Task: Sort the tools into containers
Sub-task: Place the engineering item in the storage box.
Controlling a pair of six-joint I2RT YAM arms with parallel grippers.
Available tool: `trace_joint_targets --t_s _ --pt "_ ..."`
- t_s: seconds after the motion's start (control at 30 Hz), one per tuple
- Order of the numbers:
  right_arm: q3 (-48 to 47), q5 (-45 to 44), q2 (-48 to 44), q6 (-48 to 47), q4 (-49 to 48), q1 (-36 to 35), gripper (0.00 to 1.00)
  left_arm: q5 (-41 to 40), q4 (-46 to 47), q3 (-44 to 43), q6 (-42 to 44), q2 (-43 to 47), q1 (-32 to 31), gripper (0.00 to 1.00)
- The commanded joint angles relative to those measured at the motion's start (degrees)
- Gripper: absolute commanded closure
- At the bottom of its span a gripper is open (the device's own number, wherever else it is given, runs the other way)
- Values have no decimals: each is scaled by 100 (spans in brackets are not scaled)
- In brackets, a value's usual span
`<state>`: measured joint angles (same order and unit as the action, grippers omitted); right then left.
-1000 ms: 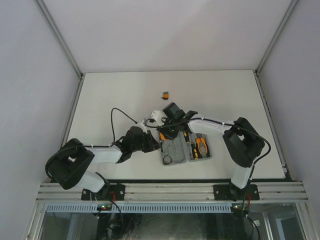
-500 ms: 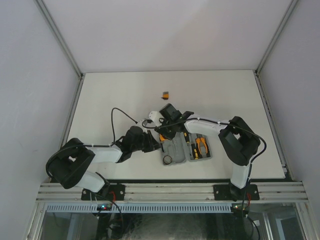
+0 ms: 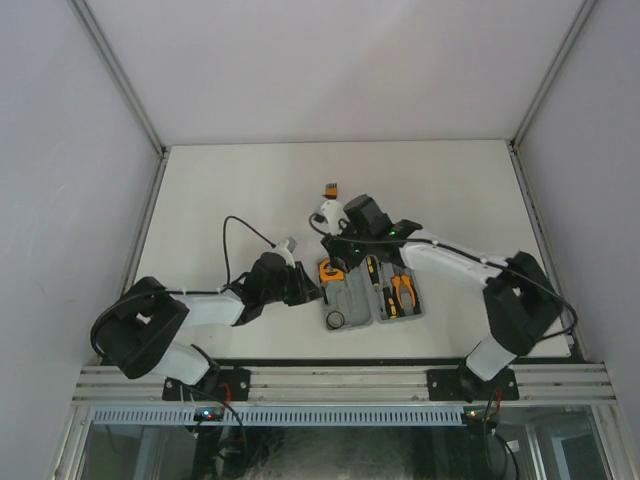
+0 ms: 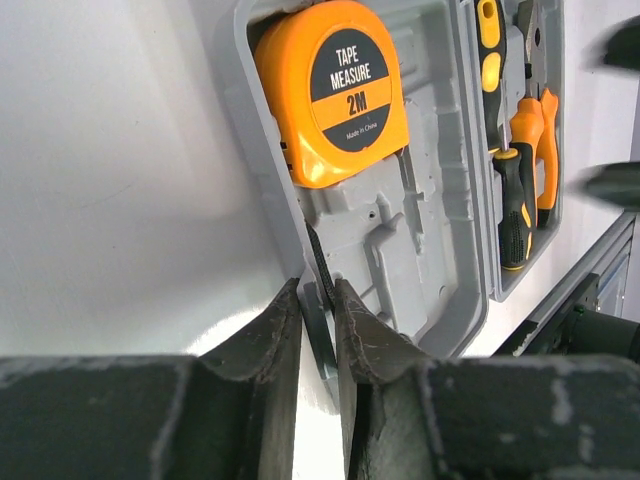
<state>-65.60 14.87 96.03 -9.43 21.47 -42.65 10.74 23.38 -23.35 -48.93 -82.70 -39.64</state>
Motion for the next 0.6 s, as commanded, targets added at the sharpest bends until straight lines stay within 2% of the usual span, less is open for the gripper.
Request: trace_joint_targets --t_s 0.0,0.13,0.3,0.57 --pt "454 -346 -1200 1229 -837 189 60 47 -63 -216 76 261 -12 77" --pt "1211 -1276 -2138 2132 -1039 409 56 -2 -212 -211 76 398 23 71" --pt "2089 -2410 -3012 3135 -677 597 47 -45 -428 -229 145 582 89 64" --pt "3109 -2667 -4127 4006 28 1157 39 -139 -940 -360 326 989 305 49"
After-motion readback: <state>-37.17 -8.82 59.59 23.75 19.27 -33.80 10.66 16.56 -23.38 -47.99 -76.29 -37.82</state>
